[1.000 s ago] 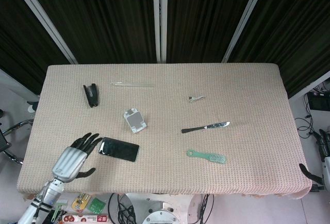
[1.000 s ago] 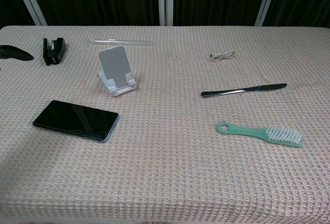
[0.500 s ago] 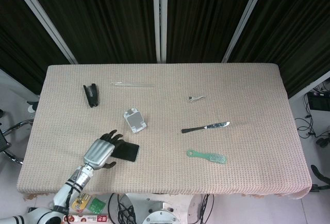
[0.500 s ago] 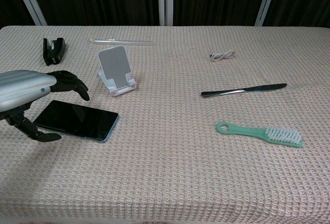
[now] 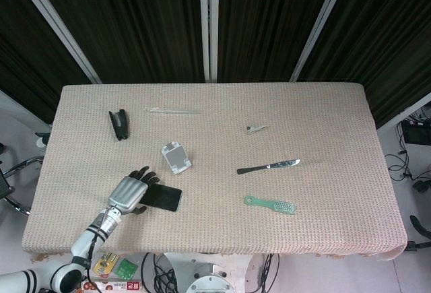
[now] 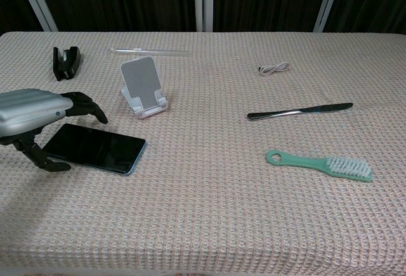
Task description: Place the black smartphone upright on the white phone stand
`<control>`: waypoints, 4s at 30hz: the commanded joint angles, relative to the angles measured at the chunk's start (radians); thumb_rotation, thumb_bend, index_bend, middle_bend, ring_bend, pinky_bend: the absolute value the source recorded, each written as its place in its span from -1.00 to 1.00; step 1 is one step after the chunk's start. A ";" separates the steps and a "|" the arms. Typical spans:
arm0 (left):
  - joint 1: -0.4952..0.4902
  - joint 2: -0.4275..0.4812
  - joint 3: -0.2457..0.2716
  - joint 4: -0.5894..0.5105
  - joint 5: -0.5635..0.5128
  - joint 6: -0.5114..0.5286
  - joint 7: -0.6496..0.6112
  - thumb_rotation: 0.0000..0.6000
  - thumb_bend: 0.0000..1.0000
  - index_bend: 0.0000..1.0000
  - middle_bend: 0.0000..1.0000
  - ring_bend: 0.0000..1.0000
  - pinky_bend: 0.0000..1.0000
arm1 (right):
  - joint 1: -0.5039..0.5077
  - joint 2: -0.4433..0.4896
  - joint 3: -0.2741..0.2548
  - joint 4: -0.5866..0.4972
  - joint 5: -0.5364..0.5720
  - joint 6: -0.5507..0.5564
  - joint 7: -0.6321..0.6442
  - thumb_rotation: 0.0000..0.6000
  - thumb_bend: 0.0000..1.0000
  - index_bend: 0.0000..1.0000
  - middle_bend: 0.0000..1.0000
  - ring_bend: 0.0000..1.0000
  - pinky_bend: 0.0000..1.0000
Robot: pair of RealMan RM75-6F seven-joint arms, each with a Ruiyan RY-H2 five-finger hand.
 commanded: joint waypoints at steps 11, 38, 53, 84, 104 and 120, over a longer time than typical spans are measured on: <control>-0.072 0.031 -0.001 -0.018 -0.089 -0.058 0.038 1.00 -0.61 -0.59 -0.73 -0.91 -0.59 | -0.003 0.004 0.010 -0.012 0.012 0.003 -0.018 1.00 -0.71 -1.00 -1.00 -1.00 -1.00; -0.109 0.034 0.056 -0.015 -0.101 -0.011 0.050 1.00 -0.57 -0.01 -0.63 -0.89 -0.59 | -0.001 -0.003 0.008 -0.008 0.007 -0.012 -0.019 1.00 -0.70 -1.00 -1.00 -1.00 -1.00; -0.099 0.024 0.071 0.020 -0.032 0.052 0.035 1.00 -0.19 0.14 0.10 -0.18 -0.11 | 0.001 0.004 0.009 -0.020 0.006 -0.016 -0.028 1.00 -0.70 -1.00 -1.00 -1.00 -1.00; -0.147 0.382 -0.060 -0.152 0.107 0.149 -0.045 1.00 -0.18 0.20 0.26 0.11 0.07 | -0.006 0.004 0.013 -0.021 0.004 -0.001 -0.019 1.00 -0.70 -1.00 -1.00 -1.00 -1.00; -0.461 0.294 -0.084 -0.170 -0.017 -0.101 0.599 1.00 -0.20 0.19 0.26 0.10 -0.16 | -0.008 0.021 0.027 -0.027 0.002 0.019 0.016 1.00 -0.70 -1.00 -1.00 -1.00 -1.00; -0.537 0.193 0.005 -0.038 0.090 -0.107 0.789 1.00 -0.19 0.15 0.21 0.07 -0.27 | 0.002 0.005 0.033 -0.021 0.006 0.010 0.004 1.00 -0.70 -1.00 -1.00 -1.00 -1.00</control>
